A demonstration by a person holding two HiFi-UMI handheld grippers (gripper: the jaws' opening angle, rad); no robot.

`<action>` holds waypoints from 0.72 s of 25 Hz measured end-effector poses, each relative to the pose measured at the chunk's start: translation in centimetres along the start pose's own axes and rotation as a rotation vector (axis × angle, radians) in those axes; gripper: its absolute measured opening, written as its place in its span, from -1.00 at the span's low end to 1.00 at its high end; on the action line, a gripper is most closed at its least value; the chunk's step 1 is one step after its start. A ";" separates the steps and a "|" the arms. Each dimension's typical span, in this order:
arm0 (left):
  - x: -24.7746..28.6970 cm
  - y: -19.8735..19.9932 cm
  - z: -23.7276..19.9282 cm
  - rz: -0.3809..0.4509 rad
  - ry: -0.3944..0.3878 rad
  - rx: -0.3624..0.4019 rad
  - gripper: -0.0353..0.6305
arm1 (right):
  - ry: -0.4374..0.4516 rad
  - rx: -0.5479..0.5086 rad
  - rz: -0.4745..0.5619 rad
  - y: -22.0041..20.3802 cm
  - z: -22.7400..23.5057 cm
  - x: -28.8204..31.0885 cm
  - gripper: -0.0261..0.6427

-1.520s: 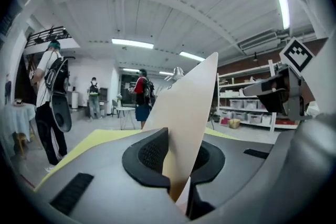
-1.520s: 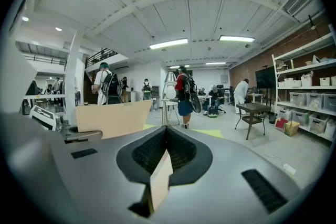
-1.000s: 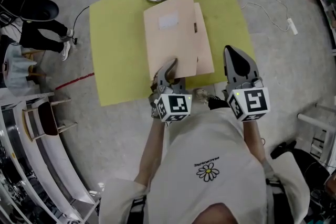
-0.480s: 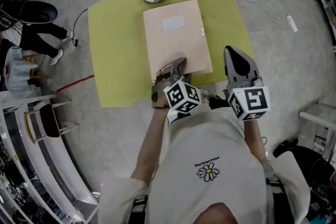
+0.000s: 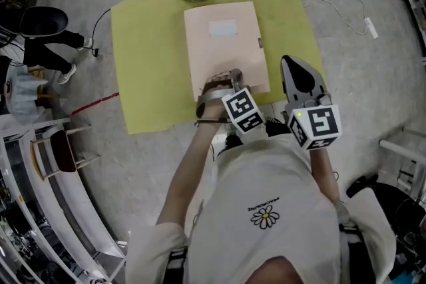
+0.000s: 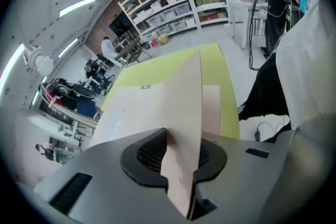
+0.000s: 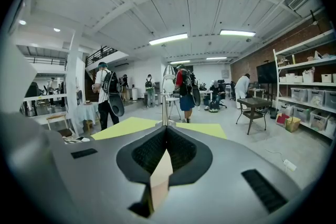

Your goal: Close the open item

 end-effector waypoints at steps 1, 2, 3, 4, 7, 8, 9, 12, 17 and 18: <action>0.1 0.2 0.1 -0.019 -0.004 0.034 -0.68 | 0.002 0.000 -0.003 -0.1 0.0 0.1 -0.89; 0.2 0.4 0.1 -0.036 -0.005 0.066 -0.68 | 0.004 0.001 -0.006 -0.1 0.0 0.1 -0.89; 0.3 0.5 0.2 -0.050 -0.006 0.095 -0.68 | 0.007 0.003 -0.008 -0.2 0.0 0.2 -0.89; 0.4 0.7 0.2 -0.063 -0.009 0.124 -0.68 | 0.011 0.008 -0.011 -0.2 0.0 0.3 -0.89; 0.7 1.0 0.3 -0.104 -0.029 0.222 -0.68 | 0.029 0.028 -0.016 -0.5 -0.1 0.7 -0.89; 0.9 1.1 0.4 -0.121 -0.031 0.258 -0.67 | 0.032 0.028 -0.018 -0.5 -0.1 0.8 -0.89; 1.1 1.3 0.5 -0.141 -0.030 0.294 -0.67 | 0.035 0.020 -0.020 -0.5 -0.2 1.0 -0.89; 1.5 1.9 0.8 -0.205 -0.020 0.372 -0.67 | 0.045 -0.020 -0.025 -0.4 -0.7 1.4 -0.89; 1.6 2.3 1.5 -0.286 0.022 0.403 -0.64 | 0.068 0.011 -0.025 -0.5 -0.7 1.6 -0.89; 1.7 2.3 1.7 -0.285 0.048 0.399 -0.64 | 0.067 0.020 -0.027 -0.6 -0.6 1.5 -0.89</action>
Point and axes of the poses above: the fingertips, and each gripper's own axes: x forward along the fingers, z to its right, y out of its top, the point moved 10 cm from there along -x, backward along the fingers, and after that the axes turned 4 degrees about x, right-handed, at the moved point
